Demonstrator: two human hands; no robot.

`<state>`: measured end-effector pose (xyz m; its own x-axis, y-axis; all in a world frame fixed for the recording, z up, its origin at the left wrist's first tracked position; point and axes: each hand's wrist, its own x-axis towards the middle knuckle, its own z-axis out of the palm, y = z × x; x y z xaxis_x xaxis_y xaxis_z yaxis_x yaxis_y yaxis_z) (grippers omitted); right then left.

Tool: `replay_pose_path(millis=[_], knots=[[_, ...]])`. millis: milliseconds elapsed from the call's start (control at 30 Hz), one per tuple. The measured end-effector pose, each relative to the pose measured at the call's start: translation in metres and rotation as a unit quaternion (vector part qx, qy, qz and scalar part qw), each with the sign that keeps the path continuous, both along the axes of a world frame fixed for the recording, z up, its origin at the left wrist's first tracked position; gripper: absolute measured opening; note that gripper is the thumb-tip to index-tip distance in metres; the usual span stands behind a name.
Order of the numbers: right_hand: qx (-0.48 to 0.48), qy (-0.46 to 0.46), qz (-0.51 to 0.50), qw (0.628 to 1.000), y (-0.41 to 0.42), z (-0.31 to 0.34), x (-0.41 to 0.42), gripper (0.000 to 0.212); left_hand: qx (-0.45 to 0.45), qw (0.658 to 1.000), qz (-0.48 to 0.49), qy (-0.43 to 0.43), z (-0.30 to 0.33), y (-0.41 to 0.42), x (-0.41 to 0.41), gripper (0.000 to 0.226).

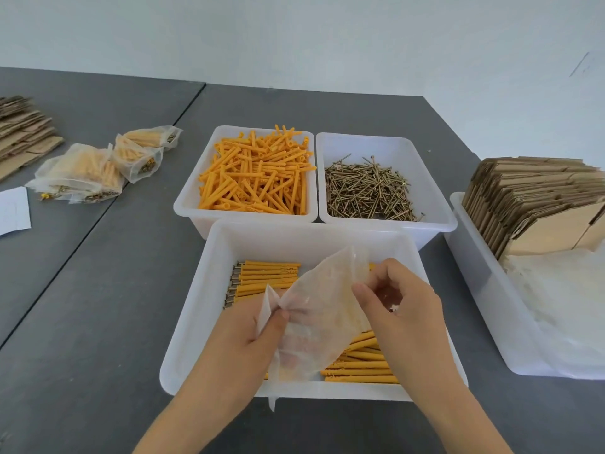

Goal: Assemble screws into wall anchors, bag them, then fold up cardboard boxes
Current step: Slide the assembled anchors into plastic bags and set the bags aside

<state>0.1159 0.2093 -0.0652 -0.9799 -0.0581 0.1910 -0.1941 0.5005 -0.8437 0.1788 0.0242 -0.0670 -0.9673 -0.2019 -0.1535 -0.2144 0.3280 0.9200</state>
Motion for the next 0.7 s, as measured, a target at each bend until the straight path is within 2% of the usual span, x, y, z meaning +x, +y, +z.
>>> replay_pose_path(millis=[167, 267, 367, 400, 500, 533, 633, 667, 700], knots=[[-0.096, -0.104, 0.086, 0.986, 0.015, 0.016, -0.003, 0.022, -0.093, 0.995, 0.035, 0.004, 0.001, -0.008, -0.007, 0.026], [-0.15, -0.175, 0.134, 0.964, 0.02, 0.02, -0.007, 0.019, -0.203, 0.978, 0.035, -0.015, 0.011, -0.011, -0.018, 0.017], [-0.248, -0.252, 0.197, 0.914, 0.019, 0.021, -0.013, 0.019, -0.372, 0.927, -0.038, 0.042, 0.013, -0.007, -0.027, 0.101], [-0.268, -0.27, 0.209, 0.901, 0.017, 0.021, -0.016, 0.022, -0.405, 0.907, -0.093, 0.073, 0.015, -0.004, -0.028, 0.119], [-0.309, -0.307, 0.258, 0.862, 0.01, 0.018, -0.03, 0.019, -0.435, 0.862, -0.243, 0.098, 0.014, 0.011, -0.038, 0.138], [-0.316, -0.325, 0.281, 0.846, 0.006, 0.018, -0.034, 0.014, -0.454, 0.846, -0.264, 0.094, 0.012, 0.016, -0.044, 0.141], [-0.329, -0.371, 0.277, 0.823, -0.002, 0.017, -0.044, 0.037, -0.49, 0.823, -0.263, 0.116, 0.008, 0.018, -0.068, 0.128], [-0.319, -0.382, 0.249, 0.831, -0.003, 0.016, -0.046, 0.034, -0.482, 0.828, -0.255, 0.131, 0.008, 0.014, -0.076, 0.117], [-0.276, -0.362, 0.221, 0.863, -0.004, 0.014, -0.048, 0.027, -0.472, 0.834, -0.249, 0.141, 0.006, 0.008, -0.082, 0.106]])
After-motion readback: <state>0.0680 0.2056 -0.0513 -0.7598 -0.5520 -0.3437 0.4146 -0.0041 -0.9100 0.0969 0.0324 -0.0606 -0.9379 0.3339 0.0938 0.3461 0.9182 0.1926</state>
